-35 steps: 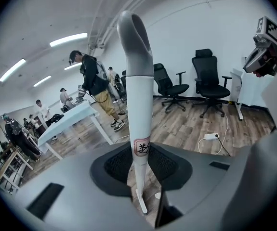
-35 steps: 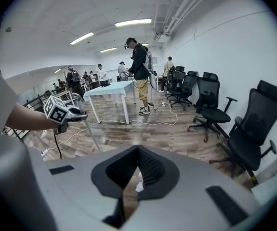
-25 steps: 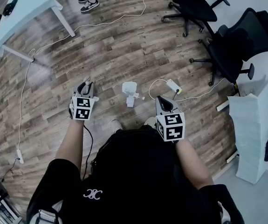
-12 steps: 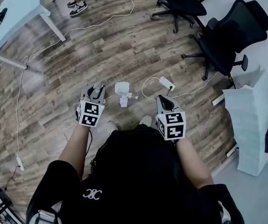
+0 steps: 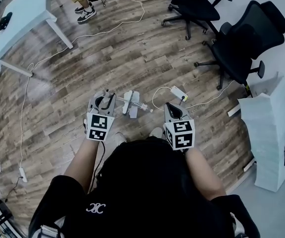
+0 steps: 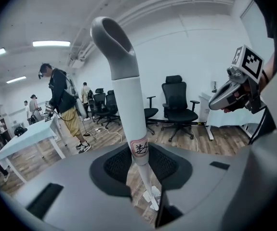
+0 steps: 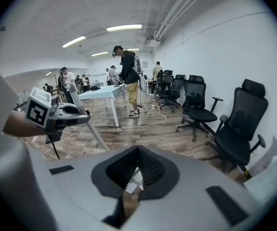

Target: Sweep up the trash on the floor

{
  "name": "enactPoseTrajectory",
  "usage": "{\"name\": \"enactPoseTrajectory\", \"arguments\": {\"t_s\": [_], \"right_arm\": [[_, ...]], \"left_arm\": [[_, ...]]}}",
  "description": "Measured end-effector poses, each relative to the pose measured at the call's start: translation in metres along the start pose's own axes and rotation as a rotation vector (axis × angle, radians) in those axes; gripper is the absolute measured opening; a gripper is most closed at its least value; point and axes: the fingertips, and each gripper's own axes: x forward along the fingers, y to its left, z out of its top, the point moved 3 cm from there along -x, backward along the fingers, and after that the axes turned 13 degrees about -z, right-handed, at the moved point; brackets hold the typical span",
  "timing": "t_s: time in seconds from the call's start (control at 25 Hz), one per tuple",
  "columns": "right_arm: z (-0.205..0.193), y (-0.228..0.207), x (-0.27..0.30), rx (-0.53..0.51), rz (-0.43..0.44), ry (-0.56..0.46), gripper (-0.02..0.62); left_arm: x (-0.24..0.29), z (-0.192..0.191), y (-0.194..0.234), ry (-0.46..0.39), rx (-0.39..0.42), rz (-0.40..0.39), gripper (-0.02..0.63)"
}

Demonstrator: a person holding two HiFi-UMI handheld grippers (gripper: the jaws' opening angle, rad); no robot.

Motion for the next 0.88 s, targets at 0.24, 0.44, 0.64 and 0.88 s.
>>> {"name": "enactPoseTrajectory", "arguments": {"t_s": [0.24,0.44,0.64,0.88], "right_arm": [[0.007,0.013,0.0,0.001,0.019,-0.033,0.012],[0.036,0.014,-0.011,0.035,-0.008,-0.141,0.012],[0.09,0.014,-0.028,0.053,-0.018,-0.299,0.012],[0.148,0.016,-0.054,0.148,0.042,-0.459,0.012]], "left_arm": [[-0.022,0.051,-0.015,-0.091,0.041,-0.003,0.101],[-0.036,0.1,-0.024,-0.168,0.078,-0.027,0.101],[-0.05,0.144,-0.022,-0.236,0.064,-0.029,0.1],[-0.067,0.186,-0.028,-0.298,0.04,-0.066,0.1]]}}
